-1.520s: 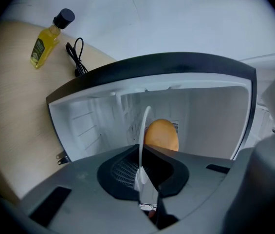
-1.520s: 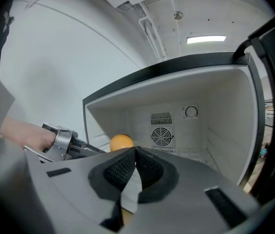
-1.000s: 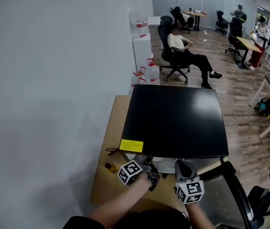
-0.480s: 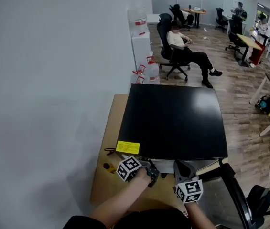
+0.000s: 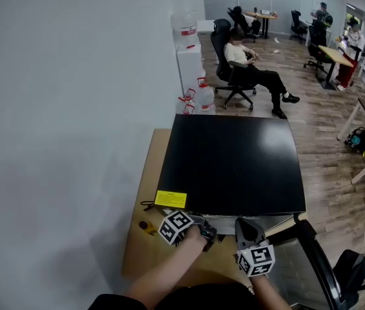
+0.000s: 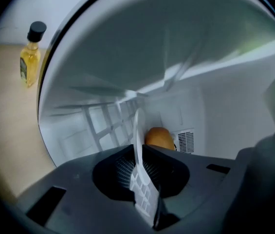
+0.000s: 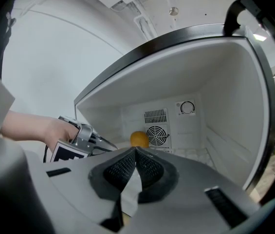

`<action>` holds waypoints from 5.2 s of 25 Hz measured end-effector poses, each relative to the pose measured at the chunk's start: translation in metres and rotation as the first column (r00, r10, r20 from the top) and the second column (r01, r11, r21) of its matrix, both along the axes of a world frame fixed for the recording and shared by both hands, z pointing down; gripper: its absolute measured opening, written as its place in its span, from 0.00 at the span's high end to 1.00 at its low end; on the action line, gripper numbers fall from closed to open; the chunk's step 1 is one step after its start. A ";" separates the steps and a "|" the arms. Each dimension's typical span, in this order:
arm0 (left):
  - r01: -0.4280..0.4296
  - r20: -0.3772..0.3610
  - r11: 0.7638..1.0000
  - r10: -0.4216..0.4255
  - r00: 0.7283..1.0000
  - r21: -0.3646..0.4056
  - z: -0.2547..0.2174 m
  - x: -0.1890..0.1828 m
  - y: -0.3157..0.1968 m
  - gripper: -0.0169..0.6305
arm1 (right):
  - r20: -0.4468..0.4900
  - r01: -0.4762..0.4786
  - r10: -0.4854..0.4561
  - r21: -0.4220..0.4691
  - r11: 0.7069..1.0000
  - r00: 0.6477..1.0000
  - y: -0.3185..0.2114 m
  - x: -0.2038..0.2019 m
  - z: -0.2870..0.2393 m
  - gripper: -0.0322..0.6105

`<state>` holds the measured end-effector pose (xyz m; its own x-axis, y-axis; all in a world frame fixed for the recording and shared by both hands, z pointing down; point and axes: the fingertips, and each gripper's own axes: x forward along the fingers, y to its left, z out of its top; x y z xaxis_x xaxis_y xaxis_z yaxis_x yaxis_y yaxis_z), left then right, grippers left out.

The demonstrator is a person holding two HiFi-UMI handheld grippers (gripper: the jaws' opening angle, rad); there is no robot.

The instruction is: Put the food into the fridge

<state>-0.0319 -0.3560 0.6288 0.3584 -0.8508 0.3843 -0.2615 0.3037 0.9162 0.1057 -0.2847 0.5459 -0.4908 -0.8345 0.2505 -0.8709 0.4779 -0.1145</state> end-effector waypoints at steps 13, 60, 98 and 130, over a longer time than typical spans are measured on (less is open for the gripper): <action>-0.132 0.429 0.984 0.071 0.901 0.116 -0.014 -0.006 -0.002 0.80 | -0.004 0.001 -0.001 0.038 0.999 1.000 0.010 -0.005 -0.010 0.86; -0.421 0.854 0.907 0.195 0.482 0.031 -0.005 0.005 0.003 0.50 | 0.023 -0.014 0.012 0.113 0.994 1.000 0.060 -0.013 -0.030 0.86; -0.413 0.728 0.861 0.076 0.682 0.298 -0.061 -0.015 0.079 0.48 | -0.013 -0.071 0.073 0.112 0.991 0.997 0.112 -0.018 -0.031 0.86; -0.524 0.706 0.612 -0.081 0.704 0.593 -0.155 -0.070 0.258 0.94 | -0.001 -0.136 0.137 0.133 0.982 0.991 0.206 -0.044 -0.064 0.86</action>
